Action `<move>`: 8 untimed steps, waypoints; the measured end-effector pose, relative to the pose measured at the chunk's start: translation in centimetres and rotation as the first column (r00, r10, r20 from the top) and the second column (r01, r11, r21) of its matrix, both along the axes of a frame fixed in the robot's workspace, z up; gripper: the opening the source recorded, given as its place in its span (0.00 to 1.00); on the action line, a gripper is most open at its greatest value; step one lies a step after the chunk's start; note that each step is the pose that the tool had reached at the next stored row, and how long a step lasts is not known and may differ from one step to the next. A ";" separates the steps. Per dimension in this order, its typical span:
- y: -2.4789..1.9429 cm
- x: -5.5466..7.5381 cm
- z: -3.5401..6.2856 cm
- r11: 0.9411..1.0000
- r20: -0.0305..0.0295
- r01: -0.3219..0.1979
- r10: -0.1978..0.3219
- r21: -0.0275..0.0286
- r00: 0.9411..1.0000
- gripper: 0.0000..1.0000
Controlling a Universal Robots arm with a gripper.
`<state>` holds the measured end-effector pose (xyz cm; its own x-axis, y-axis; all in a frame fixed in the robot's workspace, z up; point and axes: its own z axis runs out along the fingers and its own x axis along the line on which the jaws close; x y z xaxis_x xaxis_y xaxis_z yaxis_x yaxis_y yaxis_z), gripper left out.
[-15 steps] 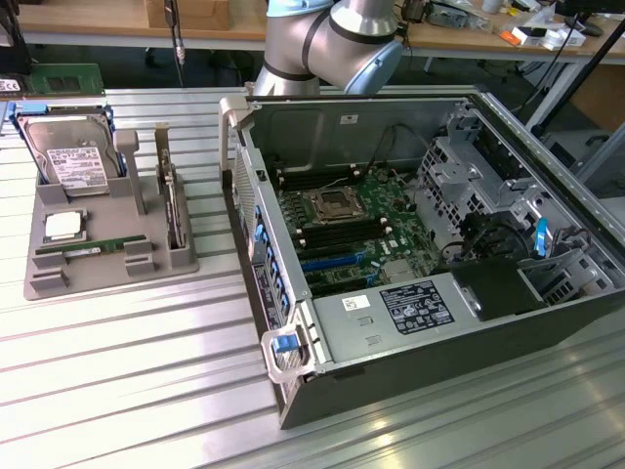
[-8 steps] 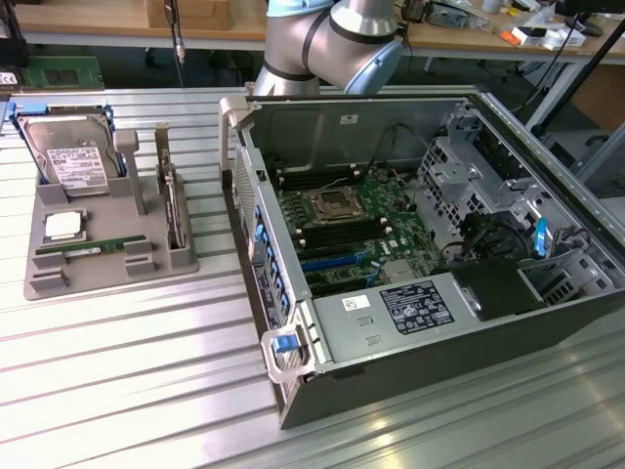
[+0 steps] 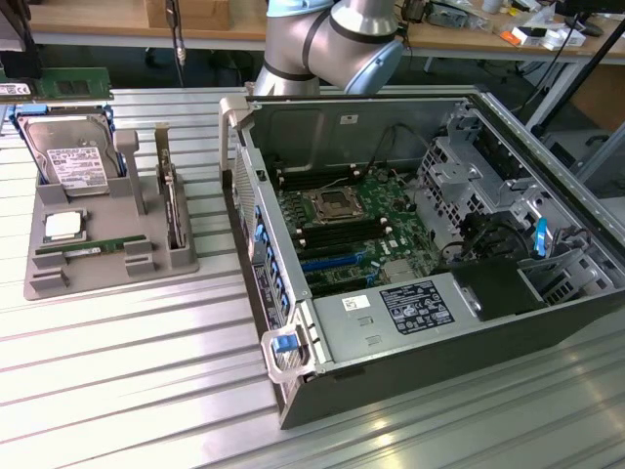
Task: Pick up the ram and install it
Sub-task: 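Pick up the ram and move it above insertion slot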
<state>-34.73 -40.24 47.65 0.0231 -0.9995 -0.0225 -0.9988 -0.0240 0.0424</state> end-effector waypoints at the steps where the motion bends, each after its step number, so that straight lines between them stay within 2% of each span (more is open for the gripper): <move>1: 0.00 0.4 -0.13 1.000 0.000 0.000 0.000 0.000 1.000 0.12; 8: 0.00 3.4 -0.46 1.000 0.000 0.000 0.000 0.000 1.000 0.12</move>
<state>-31.31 -40.24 47.19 0.0231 -0.9995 -0.0223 -0.9988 -0.0240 0.0423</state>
